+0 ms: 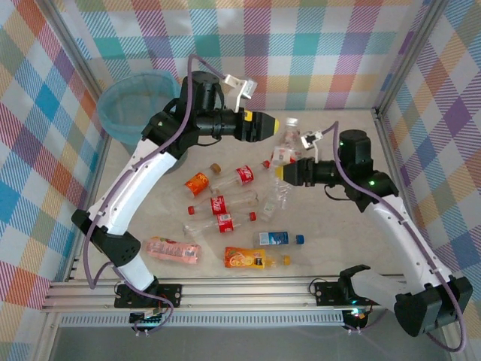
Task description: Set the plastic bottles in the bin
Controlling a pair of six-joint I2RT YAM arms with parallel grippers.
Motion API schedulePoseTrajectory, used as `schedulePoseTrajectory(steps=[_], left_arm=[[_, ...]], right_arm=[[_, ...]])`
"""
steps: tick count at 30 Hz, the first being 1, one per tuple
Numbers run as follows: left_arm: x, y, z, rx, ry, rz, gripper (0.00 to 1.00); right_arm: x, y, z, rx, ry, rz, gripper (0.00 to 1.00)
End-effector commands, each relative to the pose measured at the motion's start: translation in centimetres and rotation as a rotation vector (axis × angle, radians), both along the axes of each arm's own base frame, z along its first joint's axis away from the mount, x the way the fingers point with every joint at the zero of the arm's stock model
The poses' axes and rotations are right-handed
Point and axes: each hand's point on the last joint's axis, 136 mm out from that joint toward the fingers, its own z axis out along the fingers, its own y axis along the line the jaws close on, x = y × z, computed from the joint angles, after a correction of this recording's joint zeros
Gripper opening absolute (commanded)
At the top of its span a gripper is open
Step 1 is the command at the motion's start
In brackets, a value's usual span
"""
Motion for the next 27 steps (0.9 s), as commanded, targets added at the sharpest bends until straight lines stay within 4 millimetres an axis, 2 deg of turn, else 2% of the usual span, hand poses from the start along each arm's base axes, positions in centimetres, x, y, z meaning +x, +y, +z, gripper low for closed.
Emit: schedulePoseTrajectory(steps=[1,5,10,13,18,20,24,25,27], left_arm=[[-1.2,0.2,0.2,0.001,0.039,-0.041,0.78],[-1.3,0.6,-0.7,0.033,0.050,-0.036,0.72],[-1.8,1.0,-1.2,0.050,0.051,-0.042,0.61],[-1.9,1.4,-1.5,0.063,0.042,-0.027,0.59],[-1.8,2.1,-1.6,0.077,0.022,0.006,0.47],[-1.7,2.3,-1.5,0.081,0.013,0.018,0.39],[-1.6,3.0,-0.8,0.076,-0.008,0.051,0.19],[-1.6,3.1,-0.7,0.074,-0.013,0.060,0.16],[-1.6,3.5,-0.3,0.068,-0.023,0.078,0.14]], right_arm=[[-1.6,2.0,2.3,0.047,-0.108,0.143,0.46],[-2.5,3.6,2.1,0.039,-0.117,0.207,0.47],[-3.0,4.7,1.9,0.033,-0.118,0.242,0.47],[-3.3,5.3,1.7,0.028,-0.117,0.265,0.48],[-3.4,5.8,1.4,0.012,-0.111,0.282,0.48],[-3.3,5.9,1.4,0.007,-0.113,0.279,0.49],[-3.1,6.0,1.6,0.001,-0.124,0.268,0.56],[-3.1,6.1,1.7,0.001,-0.128,0.263,0.61],[-2.7,6.1,2.0,-0.005,-0.136,0.242,0.78]])
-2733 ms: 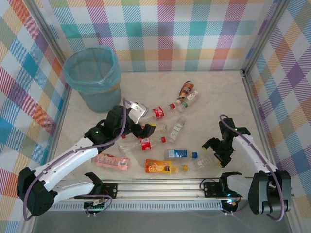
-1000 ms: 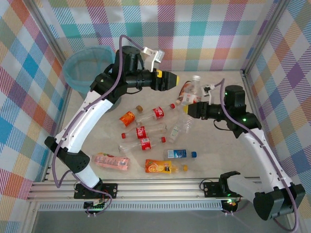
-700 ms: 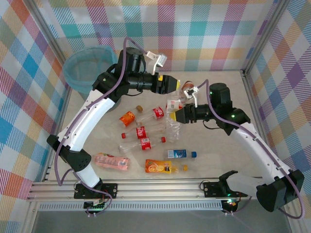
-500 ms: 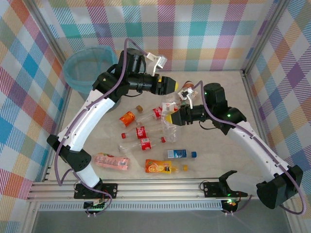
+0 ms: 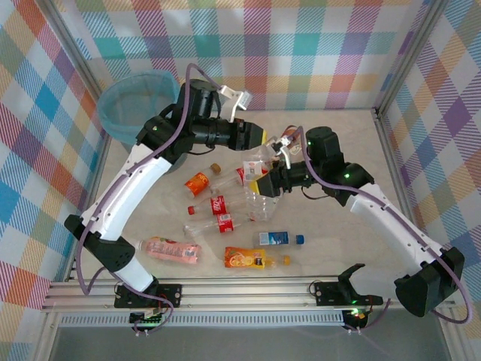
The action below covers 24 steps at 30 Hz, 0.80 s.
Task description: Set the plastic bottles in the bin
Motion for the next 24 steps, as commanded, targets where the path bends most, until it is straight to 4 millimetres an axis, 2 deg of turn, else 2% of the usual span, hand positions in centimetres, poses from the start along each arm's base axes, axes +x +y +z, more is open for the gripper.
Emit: schedulePoseTrajectory(steps=[1,3,4,9,12,14,18,24], left_arm=[[0.0,1.8,1.9,-0.011,-0.075,0.057,0.11],[0.2,2.3,2.3,-0.012,-0.086,0.085,0.09],[0.4,2.6,2.6,-0.012,-0.096,0.103,0.08],[1.8,5.3,4.0,-0.010,-0.146,0.231,0.05],[2.9,7.6,5.4,-0.007,-0.193,0.327,0.03],[3.7,9.4,6.5,-0.001,-0.228,0.396,0.00],[5.6,13.7,8.9,-0.001,-0.292,0.544,0.00],[8.7,20.2,12.6,0.033,-0.406,0.761,0.00]], right_arm=[[0.3,0.1,2.0,0.022,-0.047,-0.014,0.83],[0.5,0.1,2.4,0.028,-0.065,-0.021,0.90],[0.6,0.2,2.8,0.034,-0.076,-0.024,1.00],[1.6,0.1,4.3,0.033,-0.135,-0.070,1.00],[3.1,0.0,5.4,0.019,-0.174,-0.136,1.00],[4.2,0.0,6.3,0.014,-0.196,-0.186,1.00],[6.3,0.5,8.7,0.043,-0.232,-0.242,1.00],[10.0,3.1,11.9,0.119,-0.222,-0.272,1.00]])
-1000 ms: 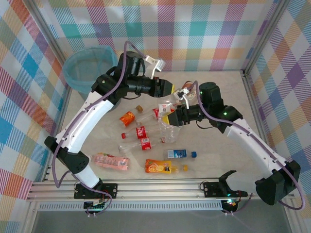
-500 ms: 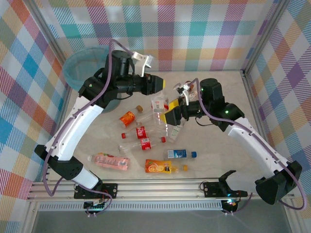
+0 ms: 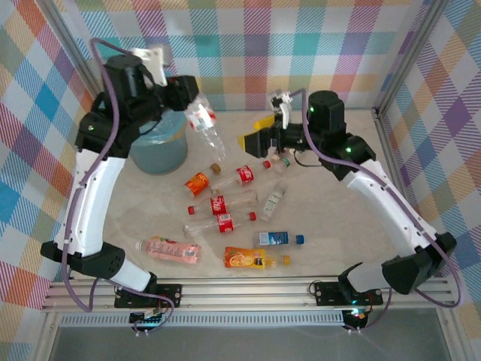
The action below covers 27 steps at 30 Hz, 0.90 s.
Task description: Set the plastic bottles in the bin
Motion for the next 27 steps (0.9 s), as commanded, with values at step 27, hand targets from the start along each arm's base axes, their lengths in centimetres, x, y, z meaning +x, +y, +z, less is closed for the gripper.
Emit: schedulePoseTrajectory(steps=[27], left_arm=[[14.6,20.9,0.5,0.044,-0.141,0.477,0.00]], right_arm=[[8.3,17.5,-2.1,0.029,-0.010,0.209,1.00]])
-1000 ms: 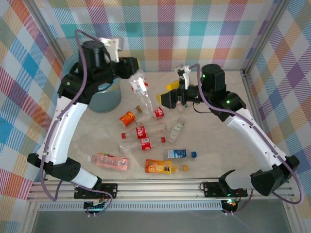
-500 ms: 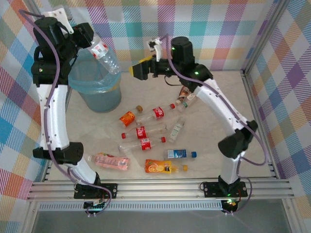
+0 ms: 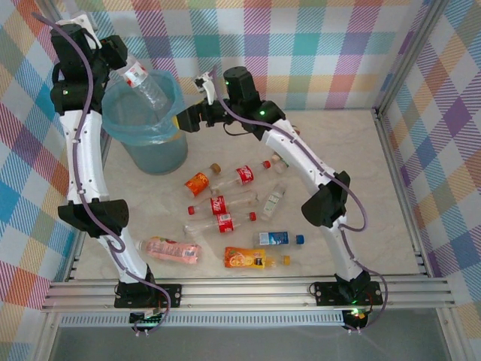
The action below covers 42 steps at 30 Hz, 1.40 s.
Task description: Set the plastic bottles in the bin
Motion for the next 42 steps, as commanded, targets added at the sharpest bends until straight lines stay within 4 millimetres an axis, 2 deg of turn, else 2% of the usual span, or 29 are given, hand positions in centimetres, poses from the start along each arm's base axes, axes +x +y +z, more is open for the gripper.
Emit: schedulePoseTrajectory(steps=[1,6,14,21,28,35,39,42], left_arm=[[1.0,0.6,0.6,0.029,-0.041,-0.006,0.00],[3.7,0.3,-4.1,0.048,0.058,-0.052,0.00],[6.8,-0.3,-10.2,0.029,0.141,-0.113,0.01],[8.1,-0.5,-16.0,0.016,0.282,-0.148,0.09],[8.7,-0.2,-21.1,0.002,0.382,-0.140,0.10],[9.1,-0.6,-23.2,-0.012,0.411,-0.162,0.31],[9.0,-0.5,-23.0,-0.014,0.414,-0.160,0.53],[8.7,-0.5,-22.0,-0.009,0.400,-0.154,0.63]], right_arm=[[-0.7,0.4,2.1,0.044,-0.055,0.027,1.00],[-0.6,1.0,0.3,0.007,-0.046,0.023,1.00],[-0.3,1.2,-2.2,-0.052,-0.035,0.022,1.00],[0.0,1.3,-4.0,-0.094,-0.019,0.018,1.00],[-0.3,1.1,-4.5,-0.110,-0.003,0.022,1.00],[-0.2,0.9,-5.2,-0.134,0.001,0.010,1.00],[-0.2,0.8,-5.0,-0.134,-0.004,0.004,1.00],[-0.2,0.8,-4.6,-0.128,-0.014,0.002,1.00]])
